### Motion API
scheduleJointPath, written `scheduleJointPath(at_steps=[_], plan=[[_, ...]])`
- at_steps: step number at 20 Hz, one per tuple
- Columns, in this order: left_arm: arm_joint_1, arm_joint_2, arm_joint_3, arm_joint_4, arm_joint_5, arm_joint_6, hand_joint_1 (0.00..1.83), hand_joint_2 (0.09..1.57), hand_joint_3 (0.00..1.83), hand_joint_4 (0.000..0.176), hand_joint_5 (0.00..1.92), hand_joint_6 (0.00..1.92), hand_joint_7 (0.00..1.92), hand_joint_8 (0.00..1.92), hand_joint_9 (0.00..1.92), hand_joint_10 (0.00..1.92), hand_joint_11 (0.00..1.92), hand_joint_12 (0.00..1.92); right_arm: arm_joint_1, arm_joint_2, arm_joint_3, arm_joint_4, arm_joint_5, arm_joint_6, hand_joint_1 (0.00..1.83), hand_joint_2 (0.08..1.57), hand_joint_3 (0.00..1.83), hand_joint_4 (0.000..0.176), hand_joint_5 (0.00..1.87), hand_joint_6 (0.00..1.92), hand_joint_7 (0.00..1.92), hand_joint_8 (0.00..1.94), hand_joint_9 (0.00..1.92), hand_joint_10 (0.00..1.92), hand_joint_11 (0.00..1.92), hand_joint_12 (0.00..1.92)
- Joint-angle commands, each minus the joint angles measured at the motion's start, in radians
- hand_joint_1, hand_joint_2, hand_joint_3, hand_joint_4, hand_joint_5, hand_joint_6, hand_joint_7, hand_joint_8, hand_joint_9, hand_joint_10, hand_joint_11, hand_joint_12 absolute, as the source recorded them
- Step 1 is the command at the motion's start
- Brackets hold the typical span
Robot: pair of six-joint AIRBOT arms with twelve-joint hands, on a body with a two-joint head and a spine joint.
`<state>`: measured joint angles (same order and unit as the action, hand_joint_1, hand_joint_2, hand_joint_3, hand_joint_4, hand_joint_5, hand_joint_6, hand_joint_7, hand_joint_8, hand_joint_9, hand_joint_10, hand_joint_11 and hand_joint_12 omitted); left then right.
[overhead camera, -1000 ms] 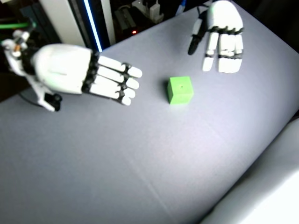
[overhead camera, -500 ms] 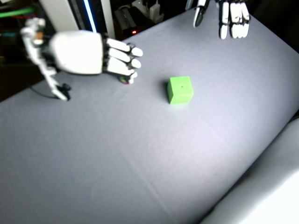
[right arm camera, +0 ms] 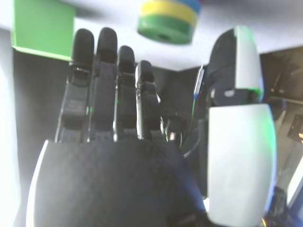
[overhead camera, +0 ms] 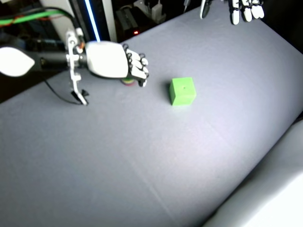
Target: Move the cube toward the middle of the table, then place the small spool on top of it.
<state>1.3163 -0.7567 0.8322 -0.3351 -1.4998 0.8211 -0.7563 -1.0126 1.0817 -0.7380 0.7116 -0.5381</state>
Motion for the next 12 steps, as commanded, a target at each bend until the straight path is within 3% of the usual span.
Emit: scheduleJointPath(at_steps=[1, 3, 5, 7, 9, 10, 12], plan=[[-0.002, 0.002, -0.002, -0.007, -0.118, 0.0, 0.78, 0.99, 0.0, 0.079, 0.32, 0.01, 0.17, 0.01, 0.0, 0.0, 0.0, 0.0, 0.014, -0.006, 0.0, 0.023, 0.082, 0.004, 1.0, 0.99, 0.0, 0.0, 0.42, 0.01, 0.52, 0.0, 0.67, 0.0, 0.37, 0.88], [-0.002, 0.0, -0.002, -0.006, -0.117, 0.0, 0.78, 0.99, 0.0, 0.064, 0.33, 0.01, 0.18, 0.01, 0.02, 0.01, 0.0, 0.0, 0.016, -0.016, 0.007, 0.019, 0.07, 0.004, 0.99, 1.0, 0.0, 0.0, 0.48, 0.01, 0.53, 0.0, 0.68, 0.0, 0.34, 0.94], [-0.003, -0.001, -0.002, 0.002, -0.107, 0.0, 0.79, 0.99, 0.0, 0.085, 0.33, 0.01, 0.19, 0.01, 0.03, 0.01, 0.0, 0.0, 0.017, -0.022, 0.012, 0.018, 0.066, 0.004, 1.01, 0.99, 0.0, 0.0, 0.55, 0.01, 0.54, 0.0, 0.68, 0.01, 0.34, 0.99], [-0.003, -0.004, 0.002, 0.006, -0.098, -0.005, 0.79, 0.99, 0.0, 0.095, 0.34, 0.01, 0.2, 0.01, 0.11, 0.03, 0.07, 0.03, 0.02, -0.027, 0.013, 0.017, 0.066, 0.004, 1.03, 0.99, 0.0, 0.0, 0.61, 0.01, 0.59, 0.01, 0.73, 0.02, 0.37, 0.99], [-0.003, -0.009, 0.005, 0.01, -0.096, -0.012, 0.79, 0.99, 0.0, 0.084, 0.35, 0.0, 0.21, 0.0, 0.14, 0.01, 0.08, 0.05, 0.024, -0.033, 0.017, 0.014, 0.066, 0.004, 1.04, 1.0, 0.0, 0.0, 0.64, 0.02, 0.63, 0.02, 0.79, 0.04, 0.38, 0.98], [-0.003, -0.009, 0.004, 0.01, -0.096, -0.012, 0.79, 0.99, 0.0, 0.087, 0.36, 0.0, 0.22, 0.0, 0.16, 0.02, 0.11, 0.06, 0.026, -0.037, 0.018, 0.013, 0.066, 0.004, 1.06, 0.99, 0.0, 0.0, 0.68, 0.01, 0.67, 0.02, 0.83, 0.06, 0.41, 0.98], [-0.003, -0.01, 0.004, 0.011, -0.095, -0.014, 0.79, 1.0, 0.0, 0.09, 0.36, 0.0, 0.23, 0.01, 0.18, 0.02, 0.12, 0.07, 0.028, -0.042, 0.022, 0.011, 0.062, 0.004, 1.08, 1.02, 0.0, 0.0, 0.73, 0.01, 0.73, 0.02, 0.91, 0.11, 0.52, 1.15]])
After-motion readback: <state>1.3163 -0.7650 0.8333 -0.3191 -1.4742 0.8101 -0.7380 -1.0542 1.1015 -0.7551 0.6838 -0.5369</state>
